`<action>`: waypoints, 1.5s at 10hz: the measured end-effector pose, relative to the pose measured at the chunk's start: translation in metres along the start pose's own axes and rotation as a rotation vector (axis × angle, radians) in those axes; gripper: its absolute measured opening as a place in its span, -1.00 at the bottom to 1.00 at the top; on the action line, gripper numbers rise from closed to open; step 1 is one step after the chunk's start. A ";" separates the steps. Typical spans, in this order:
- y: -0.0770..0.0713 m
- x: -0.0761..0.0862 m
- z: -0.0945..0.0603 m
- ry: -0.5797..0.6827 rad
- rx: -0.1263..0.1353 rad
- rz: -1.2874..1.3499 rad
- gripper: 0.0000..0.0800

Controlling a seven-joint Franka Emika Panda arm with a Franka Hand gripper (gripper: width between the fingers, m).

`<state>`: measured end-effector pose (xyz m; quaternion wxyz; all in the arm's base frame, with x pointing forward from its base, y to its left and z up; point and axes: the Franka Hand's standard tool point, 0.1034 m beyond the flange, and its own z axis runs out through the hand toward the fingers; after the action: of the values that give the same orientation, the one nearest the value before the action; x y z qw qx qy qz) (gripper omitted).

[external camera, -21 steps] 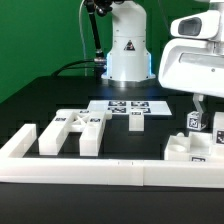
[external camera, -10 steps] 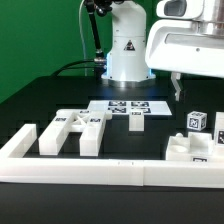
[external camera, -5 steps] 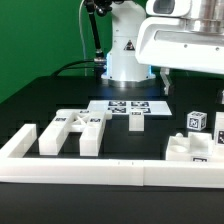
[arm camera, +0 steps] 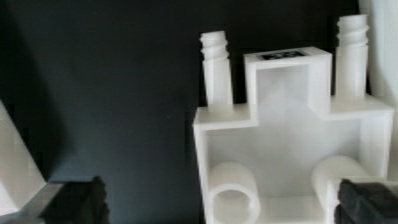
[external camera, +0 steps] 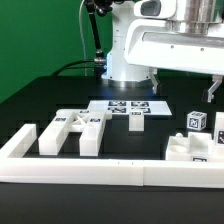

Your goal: Assemble chair

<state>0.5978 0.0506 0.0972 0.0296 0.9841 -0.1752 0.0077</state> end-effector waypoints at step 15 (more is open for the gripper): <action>0.089 -0.041 0.019 -0.033 -0.018 -0.074 0.62</action>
Offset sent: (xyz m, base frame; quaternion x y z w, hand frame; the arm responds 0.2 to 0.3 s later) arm -0.0491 -0.0512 -0.0008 0.0004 0.0070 -0.0199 0.9998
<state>0.5290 -0.0197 0.0822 0.0357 0.9895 -0.1393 -0.0113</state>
